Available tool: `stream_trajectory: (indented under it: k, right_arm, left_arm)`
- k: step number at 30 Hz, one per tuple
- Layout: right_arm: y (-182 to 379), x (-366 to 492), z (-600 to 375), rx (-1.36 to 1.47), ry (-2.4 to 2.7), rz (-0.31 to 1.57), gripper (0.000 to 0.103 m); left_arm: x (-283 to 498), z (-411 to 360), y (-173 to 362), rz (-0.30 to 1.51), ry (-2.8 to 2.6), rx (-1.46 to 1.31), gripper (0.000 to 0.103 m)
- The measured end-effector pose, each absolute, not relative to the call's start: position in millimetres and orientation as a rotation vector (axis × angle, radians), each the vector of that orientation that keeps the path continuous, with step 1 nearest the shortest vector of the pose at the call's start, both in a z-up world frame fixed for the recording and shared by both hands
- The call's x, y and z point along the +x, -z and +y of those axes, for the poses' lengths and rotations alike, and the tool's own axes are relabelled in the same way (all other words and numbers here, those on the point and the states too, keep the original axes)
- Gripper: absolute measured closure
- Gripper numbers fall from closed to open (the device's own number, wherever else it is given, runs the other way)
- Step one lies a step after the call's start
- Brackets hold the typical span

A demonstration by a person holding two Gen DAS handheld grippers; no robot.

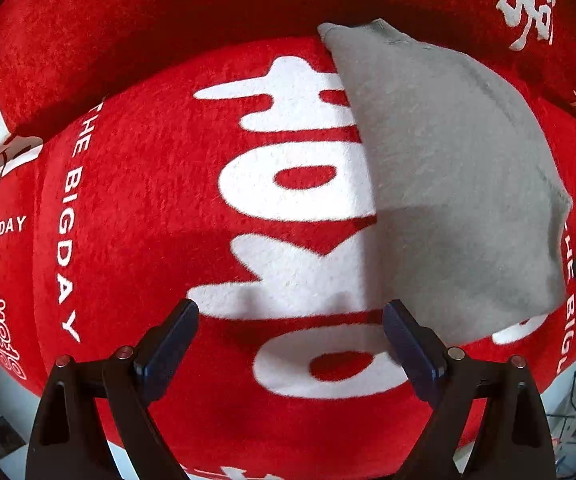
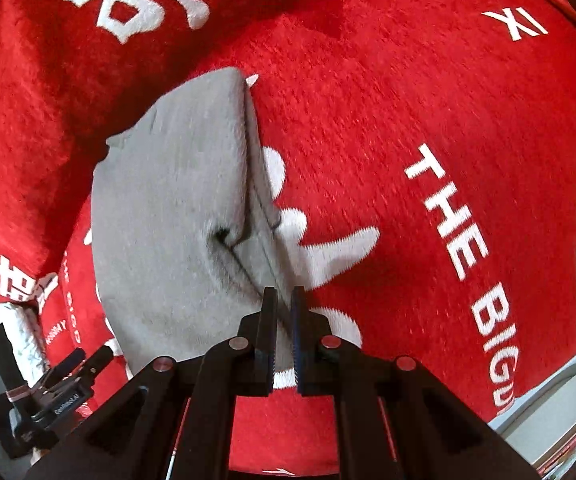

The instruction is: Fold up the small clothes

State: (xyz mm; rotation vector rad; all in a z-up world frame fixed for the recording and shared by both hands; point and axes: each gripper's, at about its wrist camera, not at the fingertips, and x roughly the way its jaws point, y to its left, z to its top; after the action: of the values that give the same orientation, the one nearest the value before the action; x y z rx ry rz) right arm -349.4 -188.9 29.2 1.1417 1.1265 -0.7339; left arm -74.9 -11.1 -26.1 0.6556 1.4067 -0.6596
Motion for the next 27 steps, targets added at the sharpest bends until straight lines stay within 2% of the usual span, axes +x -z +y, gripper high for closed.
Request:
stream_trajectory:
  k: [4,6,8,10,12,14,15,16,23,27]
  right_arm:
    - [-29,-350,-200,1.151,0.708,1.118,0.095]
    - [-28,-350,-204,1.157,0.698,1.117,0.087]
    - [-27,-351,-209,1.162,0.690,1.113,0.062]
    - [-28,-353,-214,1.165,0.675,1.103,0.053]
    - [-29,-354,-219,1.168,0.650,1.087,0.051]
    - [-28,-354,-225,1.179,0.621,1.071,0.038]
    - [-28,-354,-227,1.188,0.606,1.058,0.035]
    - [-27,-354,-230,1.200,0.590,1.044,0.031]
    - [-1,-340,-258,1.345,0.429,0.953,0.028]
    - [20,-330,-269,1.381,0.354,0.965,0.028]
  left_arm:
    - [-86,-18,26,1.402,0.660,0.660,0.009]
    - [-90,-21,25,1.403,0.660,0.657,0.009]
    - [-92,-24,26,1.411,0.663,0.646,0.009]
    - [-93,-26,26,1.419,0.667,0.622,0.009]
    - [-91,-27,23,1.415,0.675,0.576,0.009]
    - [-86,-27,19,1.408,0.685,0.527,0.009]
    - [-84,-27,18,1.408,0.690,0.504,0.000]
    - [-80,-28,15,1.409,0.694,0.468,0.000]
    - [-51,-46,20,1.455,0.711,0.381,0.000]
    - [-34,-57,33,1.469,0.689,0.354,0.000]
